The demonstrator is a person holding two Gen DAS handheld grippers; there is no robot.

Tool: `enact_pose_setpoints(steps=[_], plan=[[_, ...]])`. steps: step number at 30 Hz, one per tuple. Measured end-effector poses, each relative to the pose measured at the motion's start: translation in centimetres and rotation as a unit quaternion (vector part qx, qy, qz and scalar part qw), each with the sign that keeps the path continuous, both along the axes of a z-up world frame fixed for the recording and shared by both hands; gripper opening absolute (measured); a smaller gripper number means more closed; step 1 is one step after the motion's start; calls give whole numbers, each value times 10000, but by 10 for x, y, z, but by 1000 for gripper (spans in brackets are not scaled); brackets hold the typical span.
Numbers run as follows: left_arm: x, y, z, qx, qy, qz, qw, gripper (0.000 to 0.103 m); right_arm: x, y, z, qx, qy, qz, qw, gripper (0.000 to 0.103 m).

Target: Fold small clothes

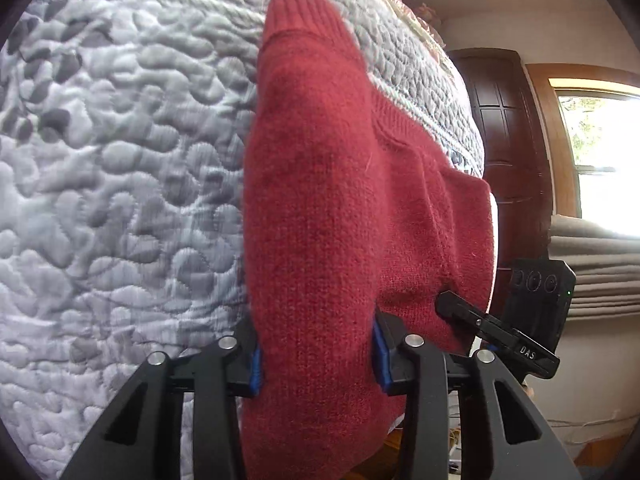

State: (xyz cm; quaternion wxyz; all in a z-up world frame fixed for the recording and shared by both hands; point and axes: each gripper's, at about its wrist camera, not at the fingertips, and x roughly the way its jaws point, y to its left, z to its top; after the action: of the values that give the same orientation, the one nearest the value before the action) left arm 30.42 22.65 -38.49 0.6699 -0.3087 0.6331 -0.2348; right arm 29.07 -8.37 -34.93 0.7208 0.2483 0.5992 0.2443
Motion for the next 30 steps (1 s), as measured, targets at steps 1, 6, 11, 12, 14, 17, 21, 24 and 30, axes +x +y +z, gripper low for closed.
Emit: enact_pose_setpoints(steps=[1, 6, 11, 12, 14, 17, 21, 24, 30], plan=[[-6, 10, 10, 37, -81, 21, 10000, 41, -5, 10, 4, 81, -24, 54, 9999, 38], [-58, 78, 25, 213, -241, 331, 9989, 41, -28, 69, -10, 439, 158, 402, 9981, 38], [-111, 128, -25, 819, 356, 768, 9930, 59, -51, 128, -67, 121, 911, 998, 9908, 65], [-119, 139, -37, 762, 533, 948, 9911, 66, -52, 130, -67, 44, 895, 1021, 9907, 68], [-126, 154, -36, 460, 623, 1230, 9894, 67, -46, 123, -54, 29, 876, 883, 9922, 80], [-131, 168, -2, 592, 66, 1441, 9878, 70, -30, 101, -15, -265, 304, 450, 9982, 83], [-135, 164, 50, 642, -1042, 1336, 9834, 72, 4, 107, 17, -519, -259, 508, 9970, 51], [-128, 128, 57, 473, -1265, 899, 9868, 71, 34, 137, -2, -928, -34, 785, 9926, 24], [-136, 73, 21, 617, -1010, 146, 9929, 70, 40, 123, -53, -1236, 99, 622, 9903, 8]])
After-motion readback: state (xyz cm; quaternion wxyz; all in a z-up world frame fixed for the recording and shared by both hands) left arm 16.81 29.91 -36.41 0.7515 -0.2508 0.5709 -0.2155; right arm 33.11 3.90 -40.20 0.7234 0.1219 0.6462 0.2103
